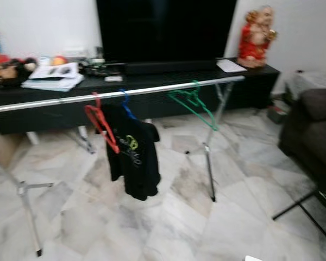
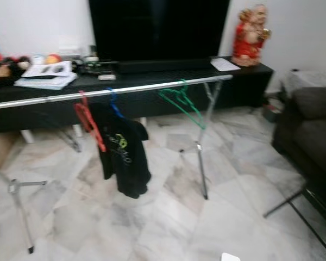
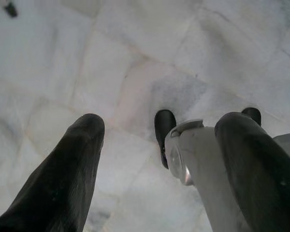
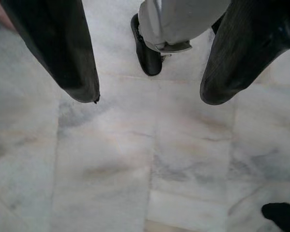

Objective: Hang hanger

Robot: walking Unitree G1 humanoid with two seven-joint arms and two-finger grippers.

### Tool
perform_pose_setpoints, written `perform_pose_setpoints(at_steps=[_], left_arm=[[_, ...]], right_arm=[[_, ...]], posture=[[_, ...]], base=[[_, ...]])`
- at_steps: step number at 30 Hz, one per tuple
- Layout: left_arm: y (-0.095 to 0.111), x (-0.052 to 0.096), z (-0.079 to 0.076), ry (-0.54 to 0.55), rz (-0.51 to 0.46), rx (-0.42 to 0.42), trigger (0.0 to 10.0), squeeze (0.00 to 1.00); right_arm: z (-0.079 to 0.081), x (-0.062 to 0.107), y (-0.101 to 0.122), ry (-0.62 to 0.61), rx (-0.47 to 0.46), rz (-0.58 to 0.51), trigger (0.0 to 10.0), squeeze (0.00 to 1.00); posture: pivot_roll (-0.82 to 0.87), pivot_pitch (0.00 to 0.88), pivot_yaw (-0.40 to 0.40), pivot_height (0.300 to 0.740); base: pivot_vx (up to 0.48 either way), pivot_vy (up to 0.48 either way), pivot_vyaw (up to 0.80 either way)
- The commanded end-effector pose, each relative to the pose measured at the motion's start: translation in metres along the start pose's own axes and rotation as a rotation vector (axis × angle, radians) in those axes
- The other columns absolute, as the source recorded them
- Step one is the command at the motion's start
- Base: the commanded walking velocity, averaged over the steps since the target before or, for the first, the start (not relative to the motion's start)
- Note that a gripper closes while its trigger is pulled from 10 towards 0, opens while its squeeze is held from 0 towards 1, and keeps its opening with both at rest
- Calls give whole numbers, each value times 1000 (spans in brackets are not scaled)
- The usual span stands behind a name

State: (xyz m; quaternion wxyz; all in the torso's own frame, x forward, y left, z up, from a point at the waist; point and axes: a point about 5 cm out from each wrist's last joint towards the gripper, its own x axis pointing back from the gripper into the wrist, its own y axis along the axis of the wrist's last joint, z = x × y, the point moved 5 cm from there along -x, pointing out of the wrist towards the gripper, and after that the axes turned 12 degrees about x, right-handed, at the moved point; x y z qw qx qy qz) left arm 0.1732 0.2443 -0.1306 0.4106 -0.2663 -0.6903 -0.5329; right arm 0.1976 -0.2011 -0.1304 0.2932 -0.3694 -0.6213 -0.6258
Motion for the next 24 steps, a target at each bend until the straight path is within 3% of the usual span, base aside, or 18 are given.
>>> perform_pose_setpoints(at_steps=[1, 5, 12, 24], left_arm=[[0, 0, 3, 8, 10, 1, 10000, 0], [-1, -1, -2, 3, 16, -6, 10000, 0], [-4, -4, -16, -13, 29, -46, 10000, 0], [-13, -2, -16, -13, 39, -49, 10000, 0]], right_arm=[[3, 0, 1, 7, 6, 0, 10000, 0], [3, 0, 0, 6, 5, 3, 10000, 0], [4, 0, 0, 9, 5, 3, 10000, 0], [4, 0, 1, 2, -9, 2, 10000, 0]], posture=[[-64, 0, 0, 740], [-67, 0, 3, 740], [-67, 0, 5, 740], [-65, 0, 9, 740]], base=[[0, 0, -781], [0, 0, -781], [287, 0, -781], [75, 0, -777]])
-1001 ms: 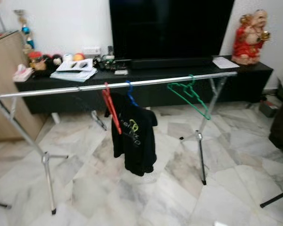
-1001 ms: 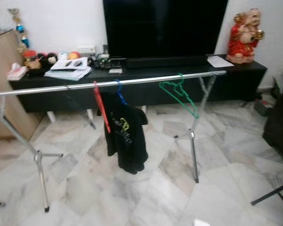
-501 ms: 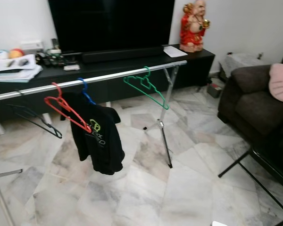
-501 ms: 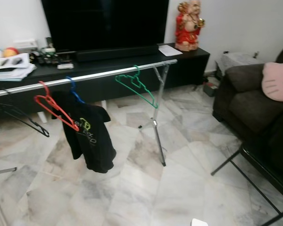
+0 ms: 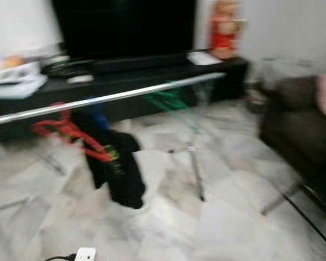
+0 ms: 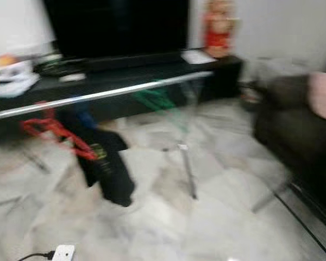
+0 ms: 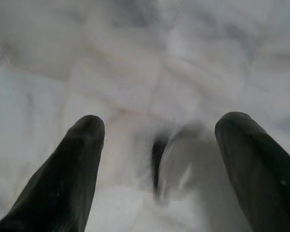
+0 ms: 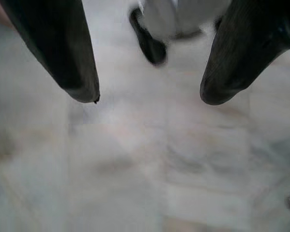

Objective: Hang hanger

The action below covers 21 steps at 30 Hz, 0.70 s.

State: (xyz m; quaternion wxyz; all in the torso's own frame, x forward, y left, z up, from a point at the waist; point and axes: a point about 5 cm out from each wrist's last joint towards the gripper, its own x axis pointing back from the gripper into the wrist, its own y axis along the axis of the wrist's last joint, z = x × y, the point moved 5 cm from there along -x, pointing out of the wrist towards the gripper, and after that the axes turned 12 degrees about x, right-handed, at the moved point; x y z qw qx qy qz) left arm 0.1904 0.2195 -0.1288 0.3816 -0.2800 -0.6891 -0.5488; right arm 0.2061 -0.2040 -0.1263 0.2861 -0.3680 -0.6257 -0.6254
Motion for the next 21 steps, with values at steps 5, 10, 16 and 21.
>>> perform_pose_setpoints(at_steps=[5, 10, 16, 21], left_arm=[[-23, 7, 18, 31, 64, 8, 10000, 0], [-20, 8, 23, 24, 51, 21, 10000, 0], [-16, 8, 26, 24, 41, 25, 10000, 0], [-14, 5, 14, 15, 42, 12, 10000, 0]], right_arm=[[6, 1, -8, 11, -13, 14, 10000, 0], [6, 1, -8, 10, -14, 14, 10000, 0], [6, 1, -8, 8, -14, 15, 10000, 0], [6, 1, -7, 9, -15, 13, 10000, 0]], posture=[[-65, 0, 8, 740], [-65, 0, 7, 740], [-65, 0, 7, 740], [-64, 0, 8, 740]], base=[[190, 0, -779], [0, 0, -775], [0, 0, -769], [0, 0, -769]])
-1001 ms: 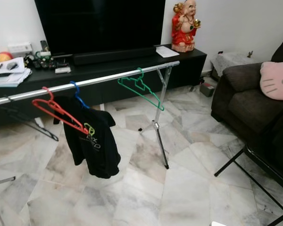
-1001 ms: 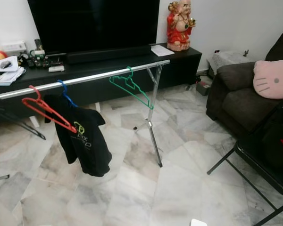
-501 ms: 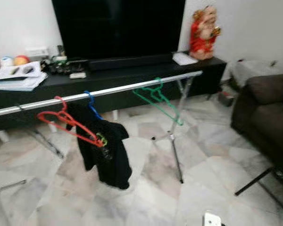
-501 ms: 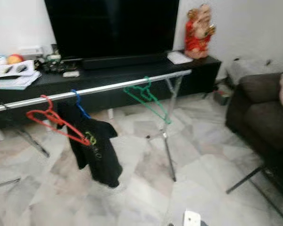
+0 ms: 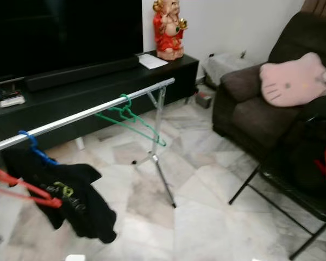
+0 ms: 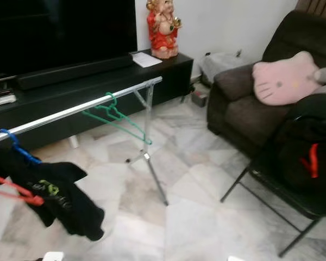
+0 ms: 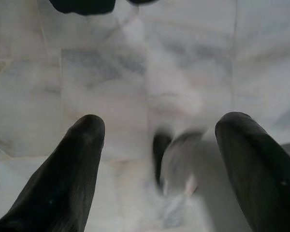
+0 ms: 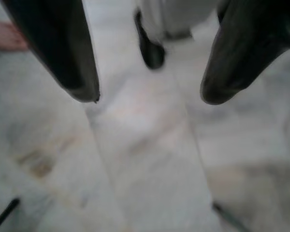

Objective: Hang hanger

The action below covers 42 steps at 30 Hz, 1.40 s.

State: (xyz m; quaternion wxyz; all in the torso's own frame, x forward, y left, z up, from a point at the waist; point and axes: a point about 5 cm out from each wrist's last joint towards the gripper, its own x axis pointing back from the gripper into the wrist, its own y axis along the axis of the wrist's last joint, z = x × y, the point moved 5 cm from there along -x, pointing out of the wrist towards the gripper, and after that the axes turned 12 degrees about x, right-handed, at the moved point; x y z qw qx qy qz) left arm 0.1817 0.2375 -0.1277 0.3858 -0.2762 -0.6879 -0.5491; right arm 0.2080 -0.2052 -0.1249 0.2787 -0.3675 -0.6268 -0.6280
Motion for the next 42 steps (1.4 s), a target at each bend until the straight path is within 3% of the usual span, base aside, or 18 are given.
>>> perform_pose_setpoints(at_steps=[1, 4, 7, 12, 16, 21, 29, 34, 36, 37, 42], left_arm=[[-11, -1, -9, 1, 42, 8, 10000, 0], [-11, -4, -22, -11, 43, 8, 10000, 0], [-14, -8, -51, -41, 46, 4, 10000, 0], [-22, -9, -81, -72, 55, -1, 10000, 0], [-30, -8, -94, -84, 65, -6, 10000, 0], [-44, -4, -121, -107, 88, -19, 10000, 0], [-42, -2, -154, -141, 90, -34, 10000, 0], [-43, -2, -157, -143, 91, -39, 10000, 0], [-36, -5, -139, -126, 63, -31, 10000, 0], [-24, -6, -139, -132, 17, -15, 10000, 0], [-6, -8, -144, -139, -49, 16, 10000, 0]], right_arm=[[7, 1, -10, 16, -8, 25, 10000, 0], [7, 1, -10, 16, -9, 26, 10000, 0], [7, 1, -10, 16, -10, 26, 10000, 0], [7, 1, -10, 15, -11, 25, 10000, 0], [8, 1, -10, 16, -12, 25, 10000, 0], [7, 1, -10, 14, -13, 26, 10000, 0], [7, 1, -10, 14, -13, 26, 10000, 0], [7, 1, -9, 13, -8, 22, 10000, 0], [7, 1, -7, 9, -18, 10, 10000, 0], [7, 1, -7, 5, -25, 5, 10000, 0], [6, 1, -6, 1, -27, -1, 10000, 0]], posture=[[-64, 0, 8, 740], [-65, 0, 9, 740], [-66, 0, 10, 740], [-65, 0, 10, 740], [-65, 0, 11, 740], [-66, 0, 12, 740], [-67, 0, 11, 740], [-65, 0, 10, 740], [-69, 0, 11, 740], [-66, 0, 10, 740], [-50, 0, 1, 740]], base=[[0, 0, -769], [0, 0, -769], [0, 0, -767], [0, 0, -768], [0, 0, -767], [0, 0, -763], [0, 0, -763], [0, 0, -763], [0, 0, 0], [0, 0, 0], [0, 0, 0]])
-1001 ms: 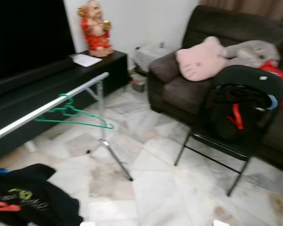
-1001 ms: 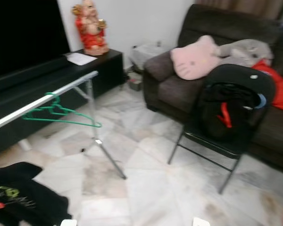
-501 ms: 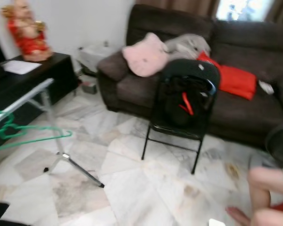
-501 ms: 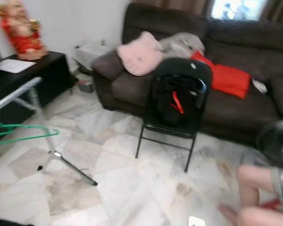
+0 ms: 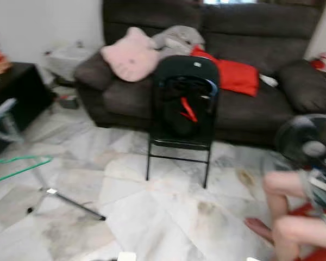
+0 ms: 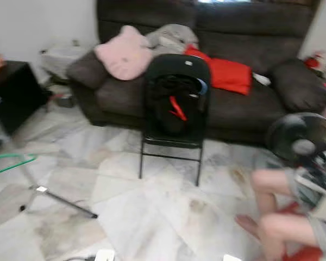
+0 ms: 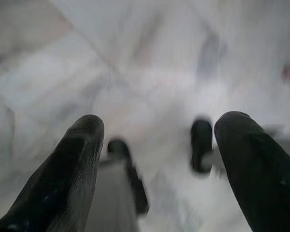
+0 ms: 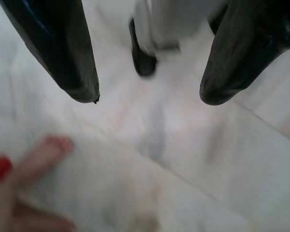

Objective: Hang hanger

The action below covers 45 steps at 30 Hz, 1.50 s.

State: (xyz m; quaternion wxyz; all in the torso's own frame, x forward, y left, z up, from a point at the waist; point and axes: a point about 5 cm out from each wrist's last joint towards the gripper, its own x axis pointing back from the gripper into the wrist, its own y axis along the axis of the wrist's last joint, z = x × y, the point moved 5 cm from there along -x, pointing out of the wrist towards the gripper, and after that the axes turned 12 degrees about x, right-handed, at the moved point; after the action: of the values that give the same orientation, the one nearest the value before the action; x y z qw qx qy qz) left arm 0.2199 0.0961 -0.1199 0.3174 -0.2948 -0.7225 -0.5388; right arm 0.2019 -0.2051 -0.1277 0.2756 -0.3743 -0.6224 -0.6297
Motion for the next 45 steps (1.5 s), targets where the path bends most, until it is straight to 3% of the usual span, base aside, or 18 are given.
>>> perform_pose_setpoints(at_steps=[1, 9, 11, 12, 13, 17, 20, 23, 26, 30, 36, 40, 41, 45], left_arm=[[-3, 1, 2, 8, -1, 16, 10000, 0], [15, 0, 0, 13, -91, 7, 10000, 0], [62, 5, 61, 49, -230, 20, 10000, 0], [100, 18, 101, 60, -355, 16, 10000, 0], [107, 21, 106, 56, -383, 16, 10000, 0], [133, 29, 96, 6, -518, -29, 10000, 0], [142, 32, 89, -27, -562, -77, 10000, 0], [146, 36, 87, -60, -581, -129, 10000, 0], [143, 42, 89, -105, -579, -206, 10000, 0], [118, 47, 106, -103, -502, -279, 10000, 0], [55, 49, 151, 13, -259, -212, 10000, 0], [40, 51, 163, 62, -203, -159, 10000, 0], [21, 52, 169, 88, -129, -139, 10000, 0], [13, 51, 166, 77, -96, -131, 10000, 0]], right_arm=[[6, 0, 1, 10, -13, -9, 10000, 0], [3, 0, 9, -18, -29, -70, 10000, 0], [2, 1, 12, -26, -34, -95, 10000, 0], [1, 1, 16, -31, -47, -124, 10000, 0], [1, 2, 17, -32, -51, -133, 10000, 0], [0, 2, 19, -41, -42, -142, 10000, 0], [-1, 2, 19, -47, -43, -142, 10000, 0], [-10, 2, 48, -65, -37, -250, 10000, 0], [-12, 5, 58, -72, -36, -309, 10000, 0], [-29, 7, 27, -91, -84, -228, 10000, 0], [-35, 13, -15, -89, -83, -130, 10000, 0], [-38, 16, -28, -103, -92, -89, 10000, 0], [-42, 19, -47, -114, -100, -24, 10000, 0], [-47, 24, -66, -123, -101, 41, 10000, 0]], posture=[[-48, 0, 0, 740], [-35, 0, -8, 740], [-38, 0, -8, 740], [-36, 0, -10, 740], [-37, 0, -11, 740], [-33, 0, -11, 740], [-31, 0, -11, 740], [-27, 0, -9, 740], [-30, 0, -11, 740], [-31, 0, -11, 740], [-46, 0, -4, 740], [-55, 0, -3, 740], [-56, 0, -4, 740], [-52, 0, -6, 740]], base=[[0, 0, 0], [0, 0, 0], [0, 0, 0], [0, 0, 0], [0, 0, 0], [0, 0, 0], [0, 0, 0], [0, 0, 0], [0, 0, 0], [0, 0, 0], [0, 0, 0], [0, 0, 0], [0, 0, 0], [0, 0, 0]])
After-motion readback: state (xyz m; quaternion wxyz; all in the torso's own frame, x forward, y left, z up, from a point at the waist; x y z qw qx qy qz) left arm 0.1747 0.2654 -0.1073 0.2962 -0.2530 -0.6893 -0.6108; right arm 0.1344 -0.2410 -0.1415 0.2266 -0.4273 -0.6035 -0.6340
